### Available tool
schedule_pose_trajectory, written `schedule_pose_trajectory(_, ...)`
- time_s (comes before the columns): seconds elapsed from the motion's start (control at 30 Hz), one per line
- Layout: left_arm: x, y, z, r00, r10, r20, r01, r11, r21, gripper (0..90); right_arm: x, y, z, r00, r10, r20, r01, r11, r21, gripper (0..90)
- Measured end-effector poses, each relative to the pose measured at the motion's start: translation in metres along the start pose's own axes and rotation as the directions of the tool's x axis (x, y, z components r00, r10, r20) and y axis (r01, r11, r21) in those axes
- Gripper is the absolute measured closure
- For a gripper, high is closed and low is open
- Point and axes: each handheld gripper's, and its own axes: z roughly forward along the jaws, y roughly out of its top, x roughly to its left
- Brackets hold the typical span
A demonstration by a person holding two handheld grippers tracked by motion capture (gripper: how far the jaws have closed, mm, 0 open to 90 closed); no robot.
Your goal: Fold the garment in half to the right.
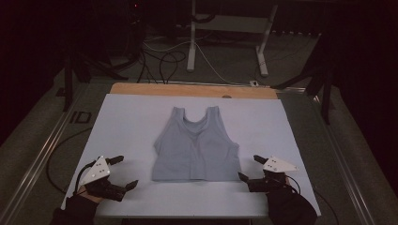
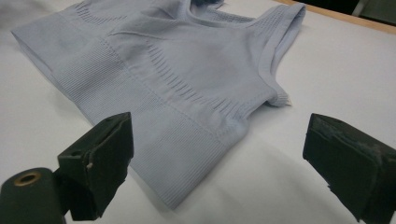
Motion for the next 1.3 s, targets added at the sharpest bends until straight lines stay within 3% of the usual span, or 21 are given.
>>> schedule_pose_trajectory(0.37,-0.002,0.002,0.002,0.9999,0.013,0.000,-0.013,0.9995,0.028,0.5,0.002,0.002,0.004,0.9998,0.012,-0.018,-0.012,0.9999,0.010,8.6)
schedule_pose_trajectory(0.6,-0.002,0.005,0.003,1.0000,-0.002,0.004,0.002,0.9990,0.044,0.5,0.006,0.004,0.004,0.9992,0.013,-0.038,-0.012,0.9996,0.026,8.8)
schedule_pose_trajectory(0.87,-0.007,0.014,0.005,0.9991,0.001,0.042,-0.003,0.9988,0.050,0.5,0.012,0.011,0.004,0.9997,-0.007,-0.025,0.008,0.9991,0.042,9.3)
schedule_pose_trajectory(1.3,-0.010,0.045,0.005,0.9972,0.038,0.065,-0.043,0.9965,0.071,0.5,0.011,0.055,0.005,0.9978,-0.034,-0.057,0.035,0.9993,0.009,9.3)
